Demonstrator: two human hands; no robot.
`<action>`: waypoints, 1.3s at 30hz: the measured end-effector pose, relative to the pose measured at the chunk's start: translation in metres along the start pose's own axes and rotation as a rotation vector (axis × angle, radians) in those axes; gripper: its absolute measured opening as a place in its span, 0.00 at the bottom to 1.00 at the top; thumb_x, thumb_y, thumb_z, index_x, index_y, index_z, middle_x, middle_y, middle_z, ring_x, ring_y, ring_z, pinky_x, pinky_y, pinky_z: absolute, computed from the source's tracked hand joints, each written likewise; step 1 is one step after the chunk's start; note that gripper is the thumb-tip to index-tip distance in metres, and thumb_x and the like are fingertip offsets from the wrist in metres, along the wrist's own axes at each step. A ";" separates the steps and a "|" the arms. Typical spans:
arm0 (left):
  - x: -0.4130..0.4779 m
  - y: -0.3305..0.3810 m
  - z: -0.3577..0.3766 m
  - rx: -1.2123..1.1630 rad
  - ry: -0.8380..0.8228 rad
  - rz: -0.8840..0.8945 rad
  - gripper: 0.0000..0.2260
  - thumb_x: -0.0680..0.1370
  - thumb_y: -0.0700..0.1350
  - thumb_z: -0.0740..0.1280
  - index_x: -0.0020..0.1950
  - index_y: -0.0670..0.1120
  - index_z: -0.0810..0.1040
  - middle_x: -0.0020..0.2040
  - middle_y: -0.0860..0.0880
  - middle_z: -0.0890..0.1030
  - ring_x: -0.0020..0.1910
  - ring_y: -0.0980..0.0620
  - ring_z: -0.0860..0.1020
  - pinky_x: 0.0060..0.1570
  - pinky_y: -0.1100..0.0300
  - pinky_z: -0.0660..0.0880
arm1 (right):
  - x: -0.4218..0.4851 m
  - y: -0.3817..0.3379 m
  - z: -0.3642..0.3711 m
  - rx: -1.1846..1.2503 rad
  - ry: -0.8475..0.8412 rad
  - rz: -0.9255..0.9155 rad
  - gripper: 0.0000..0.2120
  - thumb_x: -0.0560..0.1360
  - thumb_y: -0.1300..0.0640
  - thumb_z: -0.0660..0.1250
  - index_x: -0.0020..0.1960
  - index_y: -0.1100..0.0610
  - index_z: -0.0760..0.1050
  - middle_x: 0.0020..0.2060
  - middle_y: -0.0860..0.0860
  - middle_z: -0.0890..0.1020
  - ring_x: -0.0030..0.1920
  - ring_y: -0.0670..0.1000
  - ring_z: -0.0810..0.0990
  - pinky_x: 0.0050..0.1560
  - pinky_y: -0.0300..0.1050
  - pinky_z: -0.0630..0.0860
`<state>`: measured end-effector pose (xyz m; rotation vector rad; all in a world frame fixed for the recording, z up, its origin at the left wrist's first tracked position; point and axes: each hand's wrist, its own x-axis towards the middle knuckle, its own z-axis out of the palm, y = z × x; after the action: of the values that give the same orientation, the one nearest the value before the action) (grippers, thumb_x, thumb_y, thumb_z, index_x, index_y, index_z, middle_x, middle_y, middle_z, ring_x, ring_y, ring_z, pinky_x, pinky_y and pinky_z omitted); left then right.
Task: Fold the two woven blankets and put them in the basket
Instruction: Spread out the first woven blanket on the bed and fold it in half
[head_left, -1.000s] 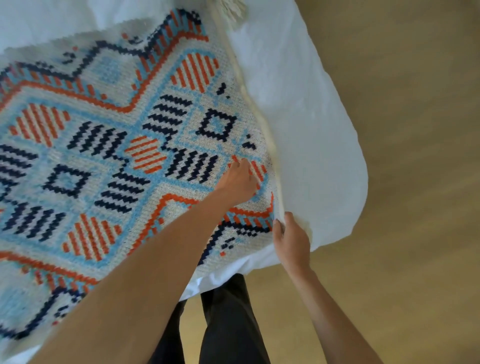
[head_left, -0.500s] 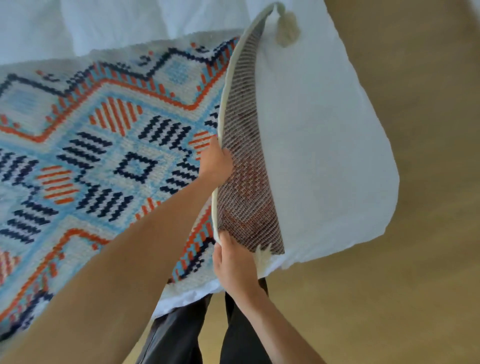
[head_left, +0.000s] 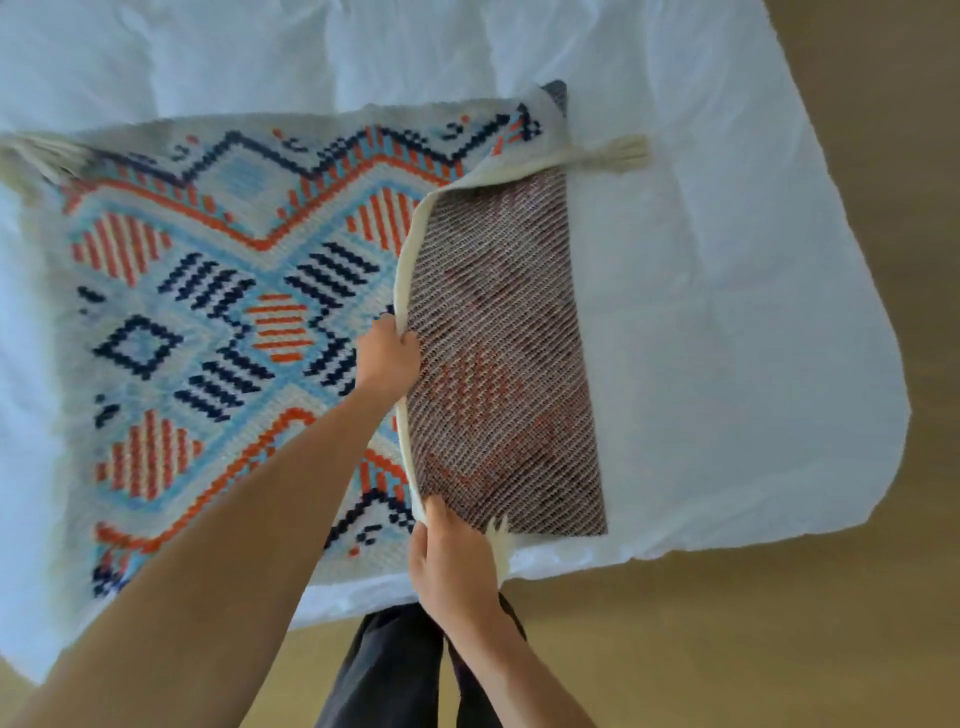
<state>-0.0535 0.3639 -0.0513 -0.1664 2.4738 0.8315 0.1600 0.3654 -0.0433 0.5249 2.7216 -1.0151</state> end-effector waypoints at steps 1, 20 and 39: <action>0.000 -0.008 -0.006 -0.005 0.015 -0.011 0.06 0.81 0.40 0.57 0.51 0.39 0.72 0.34 0.47 0.70 0.27 0.52 0.68 0.24 0.60 0.65 | -0.002 -0.002 0.005 -0.003 -0.002 -0.013 0.04 0.71 0.61 0.67 0.43 0.56 0.71 0.29 0.49 0.78 0.27 0.49 0.79 0.23 0.37 0.68; 0.030 -0.196 -0.150 -0.035 -0.004 -0.079 0.08 0.81 0.42 0.57 0.51 0.40 0.73 0.42 0.43 0.74 0.36 0.48 0.72 0.34 0.58 0.67 | -0.016 -0.157 0.154 -0.060 -0.145 -0.013 0.07 0.76 0.58 0.58 0.51 0.60 0.72 0.35 0.56 0.81 0.35 0.58 0.82 0.30 0.47 0.72; 0.067 -0.368 -0.247 -0.104 -0.104 -0.073 0.08 0.82 0.42 0.56 0.47 0.41 0.72 0.39 0.45 0.73 0.38 0.46 0.71 0.35 0.58 0.67 | -0.029 -0.304 0.305 -0.069 -0.232 0.148 0.09 0.79 0.59 0.55 0.56 0.59 0.70 0.42 0.54 0.81 0.43 0.54 0.82 0.37 0.45 0.71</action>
<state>-0.1185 -0.0750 -0.1135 -0.2422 2.3148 0.9154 0.0842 -0.0575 -0.0821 0.5502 2.4646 -0.8824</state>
